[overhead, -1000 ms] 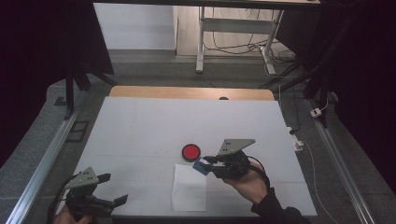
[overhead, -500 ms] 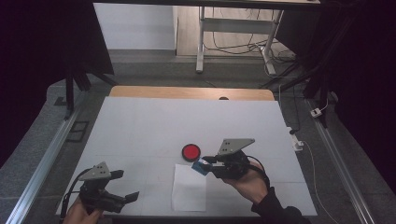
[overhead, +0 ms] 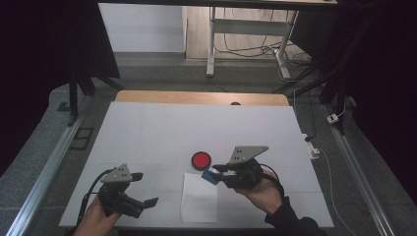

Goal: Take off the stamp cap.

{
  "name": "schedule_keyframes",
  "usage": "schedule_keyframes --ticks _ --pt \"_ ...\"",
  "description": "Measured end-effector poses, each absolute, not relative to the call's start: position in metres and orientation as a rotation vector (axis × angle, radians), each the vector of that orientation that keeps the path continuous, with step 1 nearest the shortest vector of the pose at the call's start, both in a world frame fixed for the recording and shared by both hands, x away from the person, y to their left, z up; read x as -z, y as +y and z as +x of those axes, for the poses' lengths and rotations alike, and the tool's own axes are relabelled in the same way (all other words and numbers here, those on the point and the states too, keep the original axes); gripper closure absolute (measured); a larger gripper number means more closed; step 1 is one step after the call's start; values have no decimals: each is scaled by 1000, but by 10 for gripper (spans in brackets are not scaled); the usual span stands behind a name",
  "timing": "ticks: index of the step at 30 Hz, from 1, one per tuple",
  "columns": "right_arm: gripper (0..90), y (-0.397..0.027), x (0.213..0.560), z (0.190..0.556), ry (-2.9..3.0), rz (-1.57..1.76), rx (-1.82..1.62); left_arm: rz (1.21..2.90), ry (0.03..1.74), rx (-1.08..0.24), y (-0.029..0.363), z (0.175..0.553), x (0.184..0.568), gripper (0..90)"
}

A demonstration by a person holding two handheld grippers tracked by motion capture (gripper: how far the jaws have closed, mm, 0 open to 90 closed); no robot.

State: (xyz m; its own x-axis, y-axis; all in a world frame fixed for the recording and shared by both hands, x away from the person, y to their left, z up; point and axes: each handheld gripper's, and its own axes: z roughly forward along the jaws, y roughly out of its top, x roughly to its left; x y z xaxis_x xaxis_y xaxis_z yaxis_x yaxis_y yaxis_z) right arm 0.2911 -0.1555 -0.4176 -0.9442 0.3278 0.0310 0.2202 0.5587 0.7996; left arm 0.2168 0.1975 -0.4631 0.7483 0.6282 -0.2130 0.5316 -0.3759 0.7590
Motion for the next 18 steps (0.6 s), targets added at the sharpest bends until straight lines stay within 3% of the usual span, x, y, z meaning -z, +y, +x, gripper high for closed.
schedule_keyframes --ticks 18 --pt "703 -154 414 288 2686 412 -1359 2140 645 -84 159 249 459 0"
